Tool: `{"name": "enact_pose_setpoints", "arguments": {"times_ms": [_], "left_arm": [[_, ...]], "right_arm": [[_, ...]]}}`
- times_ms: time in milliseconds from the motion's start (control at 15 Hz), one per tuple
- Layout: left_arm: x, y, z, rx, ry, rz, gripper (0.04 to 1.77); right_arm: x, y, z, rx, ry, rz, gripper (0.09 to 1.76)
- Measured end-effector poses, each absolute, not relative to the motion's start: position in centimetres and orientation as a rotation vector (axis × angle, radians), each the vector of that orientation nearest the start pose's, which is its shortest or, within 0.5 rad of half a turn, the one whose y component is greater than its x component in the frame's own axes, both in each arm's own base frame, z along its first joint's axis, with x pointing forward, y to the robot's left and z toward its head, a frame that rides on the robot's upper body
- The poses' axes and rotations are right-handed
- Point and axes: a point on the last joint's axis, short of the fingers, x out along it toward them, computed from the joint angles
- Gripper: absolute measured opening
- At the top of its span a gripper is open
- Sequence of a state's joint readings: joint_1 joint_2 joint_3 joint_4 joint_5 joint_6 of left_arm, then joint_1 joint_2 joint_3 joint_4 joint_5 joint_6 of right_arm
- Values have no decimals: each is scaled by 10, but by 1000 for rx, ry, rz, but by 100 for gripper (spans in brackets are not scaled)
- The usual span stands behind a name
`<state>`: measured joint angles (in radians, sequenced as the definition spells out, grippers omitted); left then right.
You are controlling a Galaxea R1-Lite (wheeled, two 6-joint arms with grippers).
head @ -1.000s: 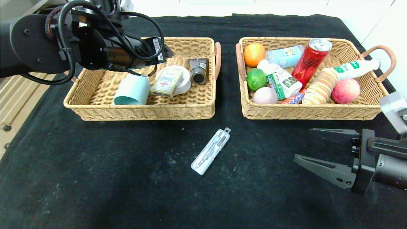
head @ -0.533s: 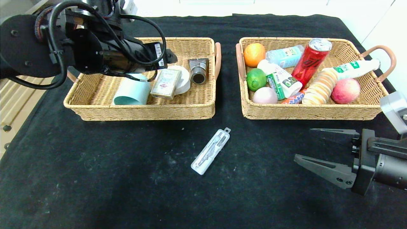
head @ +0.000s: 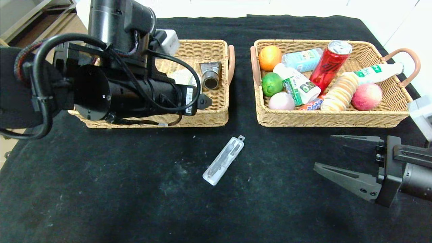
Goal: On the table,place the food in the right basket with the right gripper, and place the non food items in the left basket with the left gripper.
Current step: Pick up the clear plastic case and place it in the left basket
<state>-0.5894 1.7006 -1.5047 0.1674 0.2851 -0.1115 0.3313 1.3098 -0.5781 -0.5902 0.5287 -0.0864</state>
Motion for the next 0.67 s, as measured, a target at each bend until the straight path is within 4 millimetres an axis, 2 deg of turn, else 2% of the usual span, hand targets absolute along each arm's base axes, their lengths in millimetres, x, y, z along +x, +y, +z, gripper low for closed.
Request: {"name": "enact_pose_setpoints", "arguments": {"times_ms": [333, 667], "left_arm": [[239, -192, 271, 157, 432, -390, 169], [227, -197, 236, 267, 486, -439, 170]], "right_arm": [[183, 74, 221, -62, 83, 858, 171], [180, 73, 224, -63, 71, 859, 171]]}}
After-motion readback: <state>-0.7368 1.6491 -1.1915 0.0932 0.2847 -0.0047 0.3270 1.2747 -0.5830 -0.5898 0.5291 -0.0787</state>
